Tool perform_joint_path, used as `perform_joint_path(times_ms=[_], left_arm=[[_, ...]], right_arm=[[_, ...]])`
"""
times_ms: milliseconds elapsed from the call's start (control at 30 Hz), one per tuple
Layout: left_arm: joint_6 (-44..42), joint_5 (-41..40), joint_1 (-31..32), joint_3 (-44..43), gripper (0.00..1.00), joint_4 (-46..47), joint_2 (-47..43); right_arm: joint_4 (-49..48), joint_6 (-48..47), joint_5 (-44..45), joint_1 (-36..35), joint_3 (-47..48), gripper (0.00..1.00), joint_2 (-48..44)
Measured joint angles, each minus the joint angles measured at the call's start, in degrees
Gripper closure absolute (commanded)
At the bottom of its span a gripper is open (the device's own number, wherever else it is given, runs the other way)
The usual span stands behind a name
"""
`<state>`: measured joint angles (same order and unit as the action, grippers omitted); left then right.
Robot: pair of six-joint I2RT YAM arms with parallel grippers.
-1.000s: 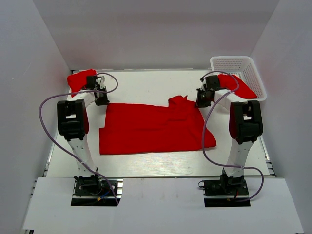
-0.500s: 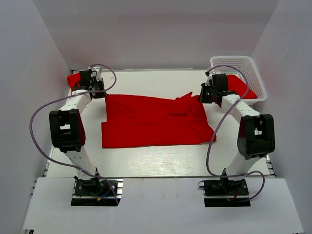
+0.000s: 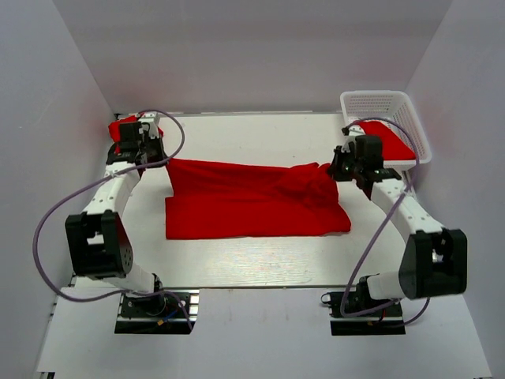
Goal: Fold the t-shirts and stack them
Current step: Fold the other side of the tshirt into a rectangle
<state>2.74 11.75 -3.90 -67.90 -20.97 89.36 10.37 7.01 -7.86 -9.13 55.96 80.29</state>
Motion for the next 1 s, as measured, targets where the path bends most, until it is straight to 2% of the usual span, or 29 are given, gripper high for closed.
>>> perform_joint_path(times_ms=[200,400,633,1000], left_arm=[[0.22,-0.59,0.00,3.06,1.00,-3.02,-8.55],[1.75,-1.90,0.00,9.81,1.00,-6.23,-15.21],[4.87,-4.61,0.00,15.43,1.00,-10.86,-19.32],[11.98,-8.68,0.00,21.16,1.00,-15.45,-20.44]], right_arm=[[-0.09,0.09,-0.79,0.00,-6.43,1.00,-7.98],[0.61,1.03,-1.38,0.00,-13.64,1.00,-11.13],[2.99,1.99,-0.48,0.00,-17.57,1.00,-14.23],[3.19,5.38,1.31,0.00,-22.86,1.00,-13.09]])
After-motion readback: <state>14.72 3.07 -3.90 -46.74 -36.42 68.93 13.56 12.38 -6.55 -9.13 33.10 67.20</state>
